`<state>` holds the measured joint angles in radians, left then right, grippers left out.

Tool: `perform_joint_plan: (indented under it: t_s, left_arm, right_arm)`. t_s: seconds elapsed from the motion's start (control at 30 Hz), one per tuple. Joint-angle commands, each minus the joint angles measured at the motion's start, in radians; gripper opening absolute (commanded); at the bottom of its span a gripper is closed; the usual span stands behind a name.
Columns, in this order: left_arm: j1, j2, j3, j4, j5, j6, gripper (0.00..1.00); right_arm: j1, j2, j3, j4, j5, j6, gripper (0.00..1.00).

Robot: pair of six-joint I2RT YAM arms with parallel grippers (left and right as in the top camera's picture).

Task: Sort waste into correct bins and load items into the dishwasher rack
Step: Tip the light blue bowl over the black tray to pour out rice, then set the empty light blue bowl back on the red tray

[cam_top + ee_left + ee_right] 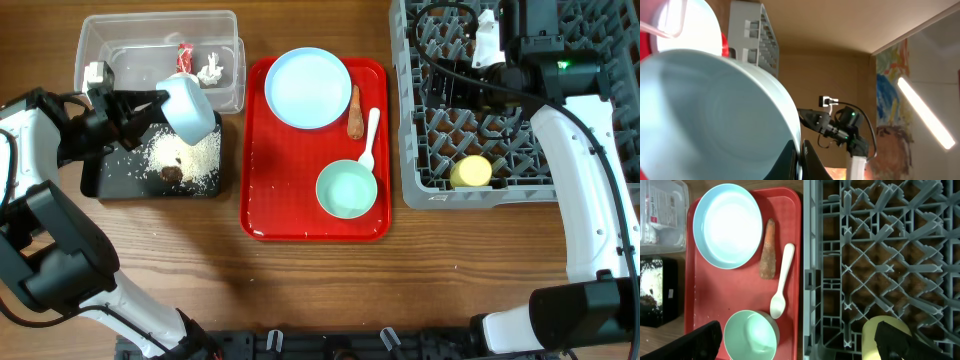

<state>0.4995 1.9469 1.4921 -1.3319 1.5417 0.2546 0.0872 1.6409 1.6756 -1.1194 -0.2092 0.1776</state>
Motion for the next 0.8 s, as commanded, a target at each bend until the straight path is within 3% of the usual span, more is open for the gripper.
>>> perform_joint_plan:
  t_s: [0.0,0.13,0.2,0.27,0.37,0.43,0.5,0.63,0.77]
  left_arm:
    - [-0.007,-0.008,0.011,-0.126,0.011,0.211,0.04]
    - [-0.108,-0.072,0.011,-0.303,-0.17,0.529,0.04]
    - [-0.196,-0.095,0.011,-0.291,-0.251,0.604,0.04]
    - [-0.297,-0.097,0.011,-0.243,-0.325,0.605,0.04]
    - [-0.506,-0.096,0.011,-0.043,-0.514,0.405,0.04]
    - [-0.642,-0.096,0.011,0.122,-0.838,0.087,0.04]
    - [-0.736,-0.096,0.011,0.18,-1.07,-0.08,0.04]
    - [-0.9,-0.095,0.011,0.192,-1.365,-0.2,0.04]
    - [-0.959,-0.092,0.011,0.2,-1.394,-0.211,0.04]
  right_arm:
    - [0.0,0.016,-0.002,-0.001,-0.017,-0.021,1.0]
    - [-0.001,0.016,-0.002,0.009,-0.017,-0.021,1.0]
    - [0.0,0.016,-0.002,0.015,-0.017,-0.02,1.0]
    - [0.0,0.016,-0.002,0.016,-0.018,-0.018,0.99]
    - [-0.001,0.016,-0.002,0.011,-0.018,-0.018,1.0]
    - [-0.001,0.016,-0.002,0.0,-0.017,-0.019,1.0]
    - [0.0,0.016,-0.002,0.0,-0.017,-0.019,1.0]
    - [0.0,0.016,-0.002,-0.001,-0.017,-0.018,1.0]
    - [-0.001,0.016,-0.002,-0.003,-0.018,-0.018,1.0]
